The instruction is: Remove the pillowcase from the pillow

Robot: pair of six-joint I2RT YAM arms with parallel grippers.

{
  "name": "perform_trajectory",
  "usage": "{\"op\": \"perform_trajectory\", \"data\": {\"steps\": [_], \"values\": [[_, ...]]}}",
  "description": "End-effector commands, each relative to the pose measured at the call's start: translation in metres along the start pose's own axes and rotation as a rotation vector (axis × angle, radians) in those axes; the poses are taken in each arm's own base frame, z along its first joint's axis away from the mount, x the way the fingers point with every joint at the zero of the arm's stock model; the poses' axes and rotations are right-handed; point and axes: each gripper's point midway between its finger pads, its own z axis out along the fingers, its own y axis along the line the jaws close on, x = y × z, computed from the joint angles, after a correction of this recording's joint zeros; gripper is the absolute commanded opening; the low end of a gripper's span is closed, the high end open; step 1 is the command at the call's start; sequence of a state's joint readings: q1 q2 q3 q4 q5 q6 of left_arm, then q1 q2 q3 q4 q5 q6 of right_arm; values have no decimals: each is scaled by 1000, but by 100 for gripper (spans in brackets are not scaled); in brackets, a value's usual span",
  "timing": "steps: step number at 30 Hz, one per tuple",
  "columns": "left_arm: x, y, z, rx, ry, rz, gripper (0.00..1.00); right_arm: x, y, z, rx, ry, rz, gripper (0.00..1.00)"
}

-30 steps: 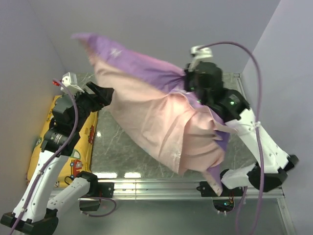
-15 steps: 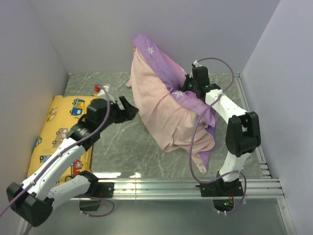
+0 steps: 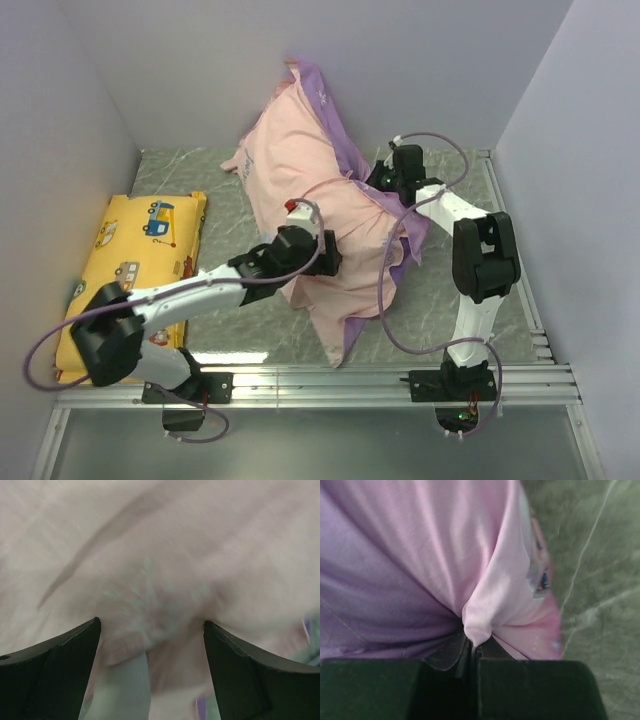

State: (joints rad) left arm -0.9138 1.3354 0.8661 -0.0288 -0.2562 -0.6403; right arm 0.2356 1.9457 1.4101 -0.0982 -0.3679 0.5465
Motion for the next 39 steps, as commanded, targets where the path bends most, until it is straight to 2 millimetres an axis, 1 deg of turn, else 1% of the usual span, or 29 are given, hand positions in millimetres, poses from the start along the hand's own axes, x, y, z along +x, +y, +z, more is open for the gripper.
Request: {"op": "perform_trajectory", "data": {"steps": [1,2,3,5,6,8,9,10,12,13,14,15,17,18,20,21,23,24,26,27,28,29,30,31,33,35,36,38,39], "values": [[-46,10,19,-181,-145,12,89,81,-27,-1,88,244,36,0],[-57,31,19,-317,-200,8,88,79,-25,-3,87,239,32,0],[-66,36,24,-379,-220,-2,85,76,-23,-8,91,229,25,0],[-69,52,19,-490,-244,-9,79,73,-21,-15,93,218,15,0],[-69,53,18,-494,-247,-10,76,67,-16,-21,87,202,5,0],[-78,45,11,-434,-287,-39,62,62,-15,-30,107,185,-13,5],[-68,46,10,-403,-264,-38,55,51,-8,-38,102,155,-27,8],[-74,41,4,-367,-280,-48,34,47,-6,-42,112,140,-43,19],[-75,28,5,-294,-276,-52,19,31,9,-61,96,88,-57,32],[-72,16,7,-236,-243,-50,6,26,15,-68,93,68,-62,43],[-70,8,8,-207,-227,-52,1,19,19,-76,103,40,-73,48],[-73,-3,10,-179,-226,-59,1,5,35,-94,83,-12,-90,53],[-71,-28,10,-107,-209,-74,0,-7,42,-114,110,-65,-105,65],[-81,-43,9,-73,-225,-91,1,-21,59,-137,87,-127,-122,68],[-79,-60,16,-25,-193,-121,1,-31,73,-162,68,-185,-128,76],[-85,-70,22,-2,-196,-129,4,-40,86,-187,43,-246,-135,77],[-89,-87,29,52,-178,-128,12,-42,100,-210,2,-295,-132,80],[-98,-99,35,72,-183,-132,17,-41,105,-230,-17,-333,-134,81],[-101,-112,38,106,-162,-131,25,-36,106,-245,-30,-367,-122,81],[-108,-119,39,117,-168,-136,31,-24,103,-254,-38,-375,-122,81],[-111,-120,39,113,-171,-131,43,-20,98,-259,-30,-391,-107,82],[-109,-118,40,98,-160,-125,47,-14,97,-262,-32,-401,-107,82],[-115,-118,38,87,-175,-127,57,1,88,-267,-28,-406,-104,82],[-117,-115,36,75,-181,-122,60,3,84,-270,-13,-434,-92,82],[-123,-108,29,43,-200,-124,67,25,74,-270,-3,-435,-93,82],[-124,-101,23,17,-209,-121,71,33,65,-268,26,-457,-84,82],[-121,-94,19,-4,-200,-111,72,49,68,-262,17,-428,-101,82],[-121,-82,14,-52,-208,-100,73,58,65,-257,64,-433,-124,82],[-117,-75,9,-69,-203,-93,73,72,74,-249,57,-397,-152,82]]}}
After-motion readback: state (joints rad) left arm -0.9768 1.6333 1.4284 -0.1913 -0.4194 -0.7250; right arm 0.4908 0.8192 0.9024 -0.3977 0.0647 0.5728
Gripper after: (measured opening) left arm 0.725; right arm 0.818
